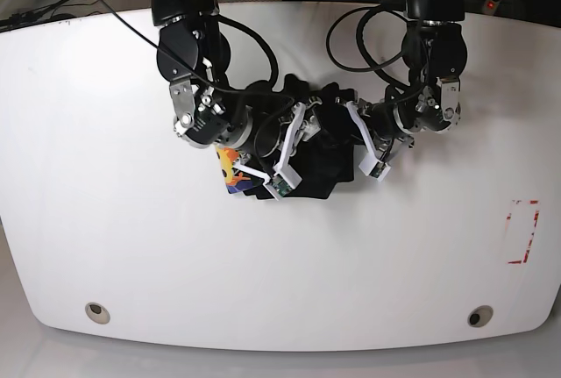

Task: Fold the T-shirt properly
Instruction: 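Lift the strip ends with both grippers and fold them toward the middle, then press and adjust the bundled shirt with both grippers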

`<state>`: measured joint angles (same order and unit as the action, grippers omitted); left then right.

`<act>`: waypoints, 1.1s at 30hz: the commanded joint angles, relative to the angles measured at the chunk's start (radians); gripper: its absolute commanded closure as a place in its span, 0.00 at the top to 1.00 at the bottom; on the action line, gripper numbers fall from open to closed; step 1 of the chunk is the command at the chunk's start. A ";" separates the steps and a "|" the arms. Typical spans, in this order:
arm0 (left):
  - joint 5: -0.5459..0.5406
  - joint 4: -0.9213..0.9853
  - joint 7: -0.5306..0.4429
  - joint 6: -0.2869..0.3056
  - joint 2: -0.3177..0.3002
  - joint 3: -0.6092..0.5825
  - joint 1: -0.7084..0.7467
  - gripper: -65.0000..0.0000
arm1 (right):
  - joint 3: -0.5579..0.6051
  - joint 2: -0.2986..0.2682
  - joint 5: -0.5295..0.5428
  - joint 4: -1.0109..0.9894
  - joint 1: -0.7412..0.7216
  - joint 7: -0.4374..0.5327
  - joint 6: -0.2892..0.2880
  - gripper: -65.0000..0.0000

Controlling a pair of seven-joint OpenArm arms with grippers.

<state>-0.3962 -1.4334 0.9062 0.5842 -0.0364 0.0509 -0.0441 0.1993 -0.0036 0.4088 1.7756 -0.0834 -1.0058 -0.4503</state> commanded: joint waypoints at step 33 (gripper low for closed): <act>-0.301 -0.266 0.026 0.006 -0.397 0.353 0.195 0.06 | 0.118 0.073 0.008 -0.475 -0.226 0.359 -0.003 0.69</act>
<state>-0.6827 -1.6810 0.9489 0.5846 -0.4133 0.3985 0.1570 0.3210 0.0589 0.3992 1.3193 -0.2588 -0.6949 -0.4519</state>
